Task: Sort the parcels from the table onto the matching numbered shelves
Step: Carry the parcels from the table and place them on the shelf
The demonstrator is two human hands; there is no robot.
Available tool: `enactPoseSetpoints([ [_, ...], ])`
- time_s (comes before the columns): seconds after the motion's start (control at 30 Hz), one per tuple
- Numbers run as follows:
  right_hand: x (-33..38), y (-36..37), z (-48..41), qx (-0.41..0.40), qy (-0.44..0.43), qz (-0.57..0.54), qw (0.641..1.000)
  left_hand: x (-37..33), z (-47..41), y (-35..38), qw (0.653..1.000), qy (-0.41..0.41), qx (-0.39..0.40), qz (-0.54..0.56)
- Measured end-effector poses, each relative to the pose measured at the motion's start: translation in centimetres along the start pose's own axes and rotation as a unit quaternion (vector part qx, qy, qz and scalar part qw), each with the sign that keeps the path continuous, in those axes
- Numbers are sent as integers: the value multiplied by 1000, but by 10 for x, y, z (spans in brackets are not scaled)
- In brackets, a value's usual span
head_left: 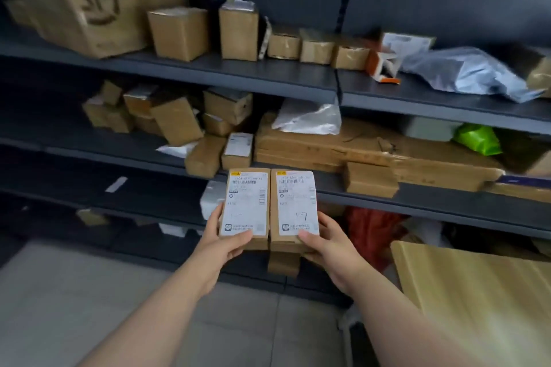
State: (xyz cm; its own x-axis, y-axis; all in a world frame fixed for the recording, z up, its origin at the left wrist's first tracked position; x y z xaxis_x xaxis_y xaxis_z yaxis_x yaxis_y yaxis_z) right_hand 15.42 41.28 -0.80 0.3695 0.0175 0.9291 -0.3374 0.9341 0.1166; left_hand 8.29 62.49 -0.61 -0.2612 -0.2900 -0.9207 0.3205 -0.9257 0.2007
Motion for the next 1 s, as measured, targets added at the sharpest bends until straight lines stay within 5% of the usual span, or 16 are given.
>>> enactPoseSetpoints([
  [0.43, 5, 385, -82, 276, 26, 48, 960, -70, 74, -338, 962, 97, -255, 16],
  [1.0, 17, 658, -137, 530, 59, 149, 833, -91, 118, -508, 830, 148, -517, 148],
])
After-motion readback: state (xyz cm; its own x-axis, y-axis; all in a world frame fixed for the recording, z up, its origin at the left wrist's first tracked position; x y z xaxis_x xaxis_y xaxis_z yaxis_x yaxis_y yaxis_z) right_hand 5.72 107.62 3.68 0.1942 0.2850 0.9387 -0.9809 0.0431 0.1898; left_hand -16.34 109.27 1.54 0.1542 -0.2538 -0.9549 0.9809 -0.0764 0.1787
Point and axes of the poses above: each hand's wrist, its own z-axis away from the middle knuckle, its own y-axis out of the palm, x = y × z, the point moved 6 cm from there along -z, towards the middle knuckle, and after that the axes turned 1 degree about x, right-handed, at the moved point
